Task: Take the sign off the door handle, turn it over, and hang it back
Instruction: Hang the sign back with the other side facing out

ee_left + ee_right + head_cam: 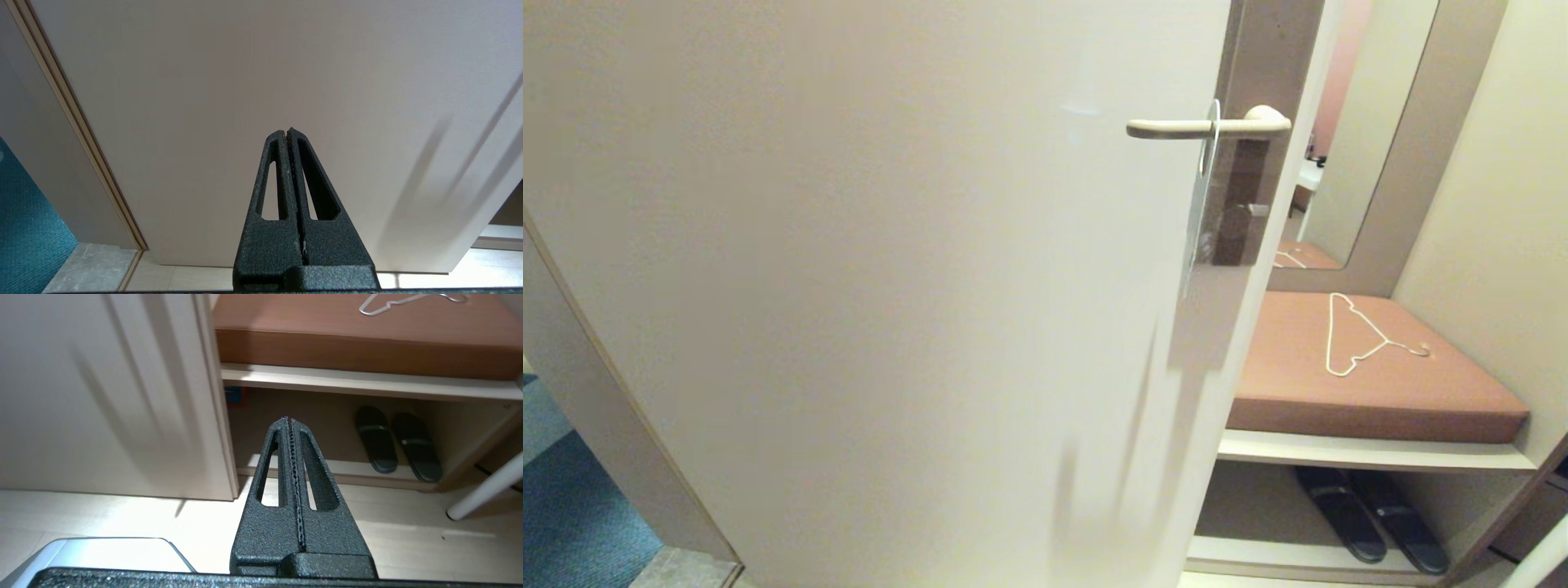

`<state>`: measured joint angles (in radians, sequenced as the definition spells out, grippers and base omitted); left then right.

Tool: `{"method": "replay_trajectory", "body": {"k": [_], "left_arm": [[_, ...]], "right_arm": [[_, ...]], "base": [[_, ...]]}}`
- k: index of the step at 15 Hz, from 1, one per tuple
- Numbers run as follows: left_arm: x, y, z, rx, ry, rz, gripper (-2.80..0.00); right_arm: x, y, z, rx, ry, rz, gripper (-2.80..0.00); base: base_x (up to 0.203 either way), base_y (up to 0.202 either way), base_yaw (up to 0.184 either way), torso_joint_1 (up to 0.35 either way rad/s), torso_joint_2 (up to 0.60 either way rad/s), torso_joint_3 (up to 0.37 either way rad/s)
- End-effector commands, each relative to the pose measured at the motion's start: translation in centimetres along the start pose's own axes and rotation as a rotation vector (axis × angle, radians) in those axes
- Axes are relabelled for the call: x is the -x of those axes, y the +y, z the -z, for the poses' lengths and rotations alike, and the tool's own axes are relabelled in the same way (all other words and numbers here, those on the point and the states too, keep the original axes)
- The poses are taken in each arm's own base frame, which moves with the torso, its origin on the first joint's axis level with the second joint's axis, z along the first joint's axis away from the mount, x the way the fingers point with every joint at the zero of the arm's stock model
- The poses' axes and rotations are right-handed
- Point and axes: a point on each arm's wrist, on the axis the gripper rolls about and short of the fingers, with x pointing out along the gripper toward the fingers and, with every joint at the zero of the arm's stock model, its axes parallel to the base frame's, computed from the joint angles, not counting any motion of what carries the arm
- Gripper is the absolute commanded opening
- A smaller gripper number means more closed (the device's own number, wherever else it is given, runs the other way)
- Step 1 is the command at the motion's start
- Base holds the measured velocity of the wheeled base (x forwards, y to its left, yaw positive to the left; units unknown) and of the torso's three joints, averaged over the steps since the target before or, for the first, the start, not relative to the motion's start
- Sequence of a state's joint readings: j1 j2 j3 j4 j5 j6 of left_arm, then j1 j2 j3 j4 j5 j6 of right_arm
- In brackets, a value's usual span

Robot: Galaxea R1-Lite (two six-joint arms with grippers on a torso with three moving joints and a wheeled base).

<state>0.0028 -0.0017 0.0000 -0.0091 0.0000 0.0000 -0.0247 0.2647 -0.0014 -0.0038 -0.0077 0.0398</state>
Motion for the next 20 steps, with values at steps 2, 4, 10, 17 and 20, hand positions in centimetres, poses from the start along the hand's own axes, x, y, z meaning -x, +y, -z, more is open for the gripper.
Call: {"method": "replay_trajectory", "body": {"k": [2,4,10,17,20], "left_arm": [[0.0,0.0,0.0,0.0,0.0,0.0,-2.8],[0.0,0.0,0.0,0.0,0.0,0.0,-2.8],[0.0,0.0,0.0,0.0,0.0,0.0,-2.8],[0.0,0.0,0.0,0.0,0.002,0.0,-2.8],[0.0,0.0,0.0,0.0,0.0,0.0,-2.8]], "right_arm": [[0.4,0.0,0.1,0.025,-0.048,-0.056,-2.8],[0.5,0.0,0.0,0.056,-0.062,-0.058,-2.8],[1.1,0.1,-1.7,0.127,-0.126,-0.067,-2.8],[-2.0,1.1,-12.4,0.197,-0.048,-0.193,-2.8],[-4.7,1.8,-18.4,0.209,-0.076,-0.288,-2.8]], "base": [[0.0,0.0,0.0,0.0,0.0,0.0],[0.0,0.0,0.0,0.0,0.0,0.0],[0.0,0.0,0.0,0.0,0.0,0.0],[0.0,0.0,0.0,0.0,0.0,0.0],[0.0,0.0,0.0,0.0,0.0,0.0]]}}
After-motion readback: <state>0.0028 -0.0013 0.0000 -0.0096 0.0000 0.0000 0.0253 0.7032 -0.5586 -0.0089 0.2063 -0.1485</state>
